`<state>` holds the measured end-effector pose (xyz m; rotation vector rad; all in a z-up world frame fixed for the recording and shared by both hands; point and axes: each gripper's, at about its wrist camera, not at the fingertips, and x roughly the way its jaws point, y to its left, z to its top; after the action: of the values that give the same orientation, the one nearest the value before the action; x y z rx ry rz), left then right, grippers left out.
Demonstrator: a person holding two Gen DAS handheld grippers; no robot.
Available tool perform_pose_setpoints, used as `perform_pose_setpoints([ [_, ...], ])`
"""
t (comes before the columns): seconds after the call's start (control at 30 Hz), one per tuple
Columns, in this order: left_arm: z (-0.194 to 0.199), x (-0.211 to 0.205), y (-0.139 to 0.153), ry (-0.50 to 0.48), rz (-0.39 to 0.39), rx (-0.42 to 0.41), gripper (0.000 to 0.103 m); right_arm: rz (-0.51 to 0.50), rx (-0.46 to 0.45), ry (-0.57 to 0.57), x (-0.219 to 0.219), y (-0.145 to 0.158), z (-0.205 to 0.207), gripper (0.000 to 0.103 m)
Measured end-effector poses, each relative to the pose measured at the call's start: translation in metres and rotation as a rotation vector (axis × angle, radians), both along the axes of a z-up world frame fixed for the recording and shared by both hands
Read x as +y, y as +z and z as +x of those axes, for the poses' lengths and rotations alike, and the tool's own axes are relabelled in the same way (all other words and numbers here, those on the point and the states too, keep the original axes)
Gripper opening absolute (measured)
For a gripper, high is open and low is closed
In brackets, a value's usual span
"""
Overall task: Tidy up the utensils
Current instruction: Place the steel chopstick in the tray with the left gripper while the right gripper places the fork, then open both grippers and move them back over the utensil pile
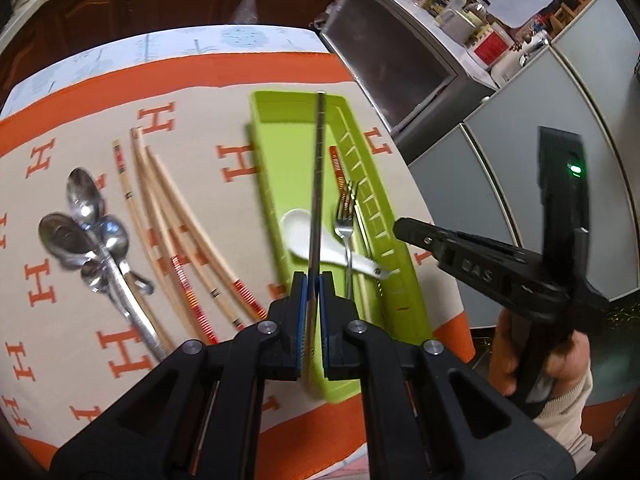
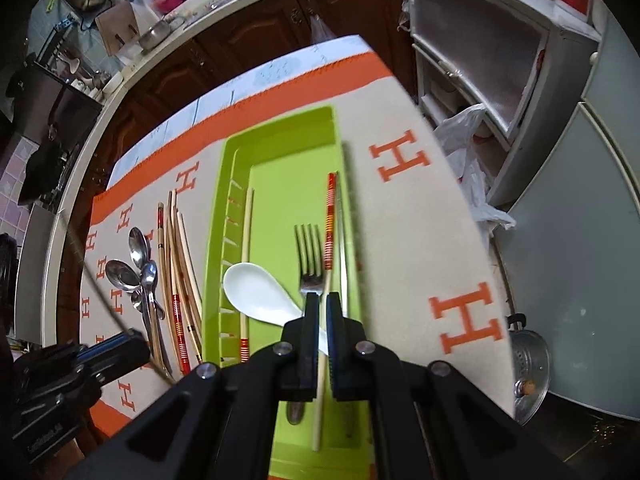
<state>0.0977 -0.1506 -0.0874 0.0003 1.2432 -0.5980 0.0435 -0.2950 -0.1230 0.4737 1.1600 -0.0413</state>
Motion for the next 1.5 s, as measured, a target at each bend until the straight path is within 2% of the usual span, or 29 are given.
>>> perform_pose_setpoints([
  [0.37, 0.029, -0.050, -0.007, -0.001, 0.016, 0.049, 0.004, 0.013, -0.036, -0.073, -0.037, 0.005, -0.010, 0.004],
  [0.67, 0.058, -0.067, -0.051, 0.065, 0.134, 0.053, 0.004, 0.009, -0.033, -0.079, -0.041, -0.003, -0.007, 0.003],
  [0.77, 0.058, -0.065, -0.054, 0.057, 0.143, 0.055, 0.011, 0.011, -0.035, -0.079, -0.041, -0.003, -0.007, 0.003],
  [0.8, 0.057, -0.064, -0.053, 0.052, 0.139, 0.052, 0.021, 0.011, -0.034, -0.078, -0.041, -0.003, -0.007, 0.003],
  [0.83, 0.056, -0.062, -0.052, 0.052, 0.135, 0.047, 0.031, 0.011, -0.033, -0.077, -0.040, -0.004, -0.006, 0.004],
  [0.9, 0.052, -0.059, -0.047, 0.041, 0.110, 0.039, 0.034, 0.013, -0.032, -0.075, -0.040, -0.004, -0.006, 0.003],
  [1.03, 0.040, -0.051, -0.034, 0.042, 0.122, 0.005, 0.041, 0.014, -0.032, -0.065, -0.036, -0.002, -0.006, 0.004],
  [1.3, 0.011, -0.005, -0.017, 0.065, 0.142, -0.078, 0.041, 0.015, -0.043, -0.036, -0.020, 0.009, -0.009, 0.004],
  [1.4, 0.002, 0.023, -0.009, 0.081, 0.118, -0.132, 0.041, 0.019, -0.044, -0.017, -0.011, 0.013, -0.010, 0.004],
  [1.5, -0.005, 0.055, -0.003, 0.106, 0.090, -0.140, 0.041, 0.015, -0.048, 0.010, 0.002, 0.018, -0.011, 0.004],
])
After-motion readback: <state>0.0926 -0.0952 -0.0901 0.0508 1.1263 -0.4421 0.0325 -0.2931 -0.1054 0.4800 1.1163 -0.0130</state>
